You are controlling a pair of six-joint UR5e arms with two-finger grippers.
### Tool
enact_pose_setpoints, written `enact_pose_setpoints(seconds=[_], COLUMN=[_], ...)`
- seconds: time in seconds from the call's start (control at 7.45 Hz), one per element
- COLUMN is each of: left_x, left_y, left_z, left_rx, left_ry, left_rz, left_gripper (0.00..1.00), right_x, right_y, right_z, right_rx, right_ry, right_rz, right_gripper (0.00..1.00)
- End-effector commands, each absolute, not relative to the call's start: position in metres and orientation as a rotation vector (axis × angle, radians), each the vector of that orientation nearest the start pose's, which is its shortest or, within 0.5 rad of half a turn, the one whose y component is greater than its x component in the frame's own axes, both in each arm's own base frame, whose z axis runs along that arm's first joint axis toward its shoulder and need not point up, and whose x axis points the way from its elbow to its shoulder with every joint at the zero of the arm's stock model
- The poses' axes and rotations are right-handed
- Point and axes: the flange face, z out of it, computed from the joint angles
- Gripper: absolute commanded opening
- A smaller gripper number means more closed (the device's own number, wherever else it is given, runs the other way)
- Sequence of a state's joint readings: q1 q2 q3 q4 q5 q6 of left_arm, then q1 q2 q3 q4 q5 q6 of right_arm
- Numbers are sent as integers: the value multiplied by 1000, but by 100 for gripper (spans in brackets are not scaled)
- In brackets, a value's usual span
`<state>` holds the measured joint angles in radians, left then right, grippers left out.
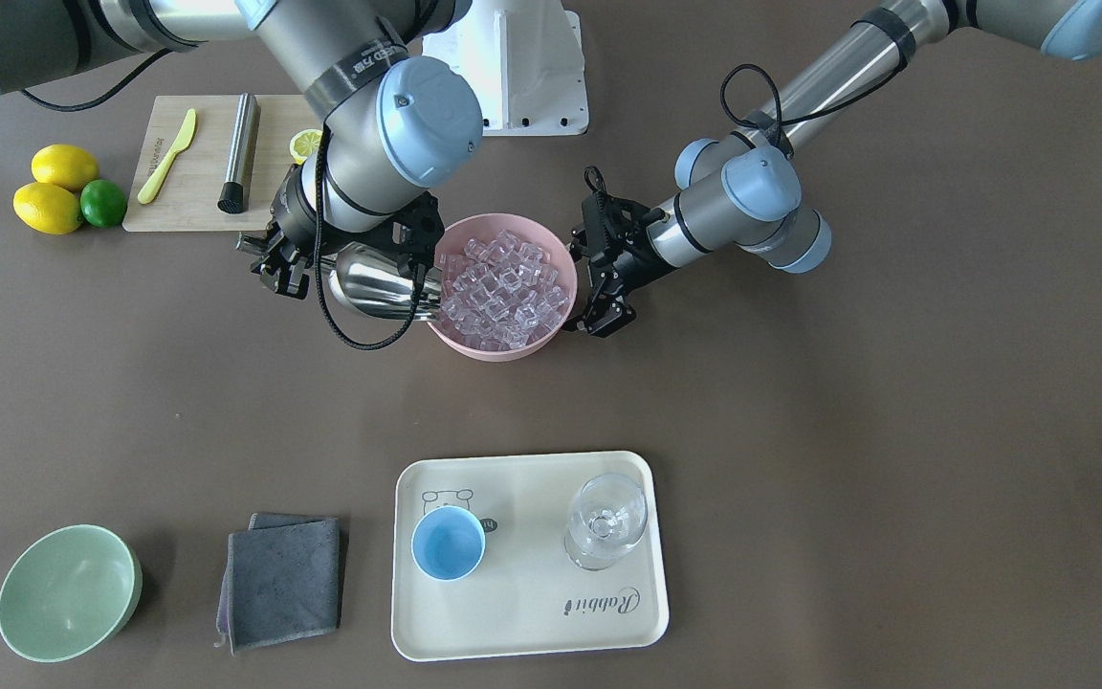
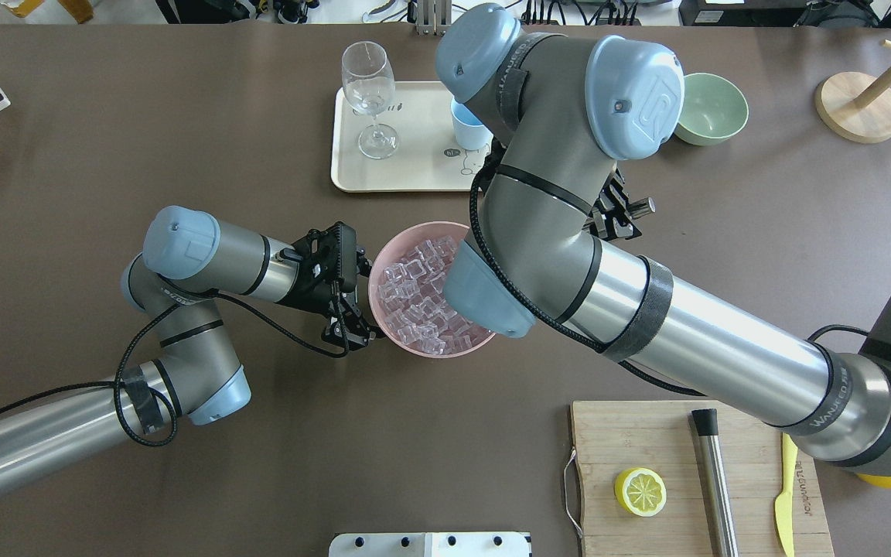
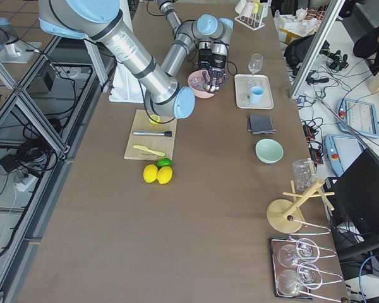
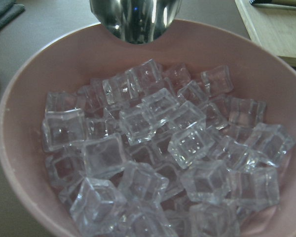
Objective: Put ice in cup with scoop
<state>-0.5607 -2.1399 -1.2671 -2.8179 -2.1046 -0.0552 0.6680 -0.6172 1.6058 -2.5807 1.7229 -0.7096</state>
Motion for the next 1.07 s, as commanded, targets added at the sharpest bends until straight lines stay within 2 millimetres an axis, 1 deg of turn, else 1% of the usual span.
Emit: enact_pose_setpoints(seconds=[0.0,0.27,0.4,0.67,0.94], left_x=[549,549,549,549,549], left_y=[-441,-441,-440,-440,-440], left_z=[322,322,322,322,322], left_rx=[1126,1124,1125,1127,1125], left_ry=[1192,1193,1193,1194,1193], left_rz=[1150,1151,1151,1151,1151], left_gripper=[99,99,99,99,99], right_x=[-460,-479,-485,-493,-508], right_y=[-495,-477,-472,-470,-474], right_z=[174,174,177,178,174], right_rx=[-67,-86,-99,-112,-136], right_ry=[-163,-157,-152,-136,-130], right_rz=[-1613,-1594,-1579,-1577,-1566], right_gripper=[0,0,0,0,0])
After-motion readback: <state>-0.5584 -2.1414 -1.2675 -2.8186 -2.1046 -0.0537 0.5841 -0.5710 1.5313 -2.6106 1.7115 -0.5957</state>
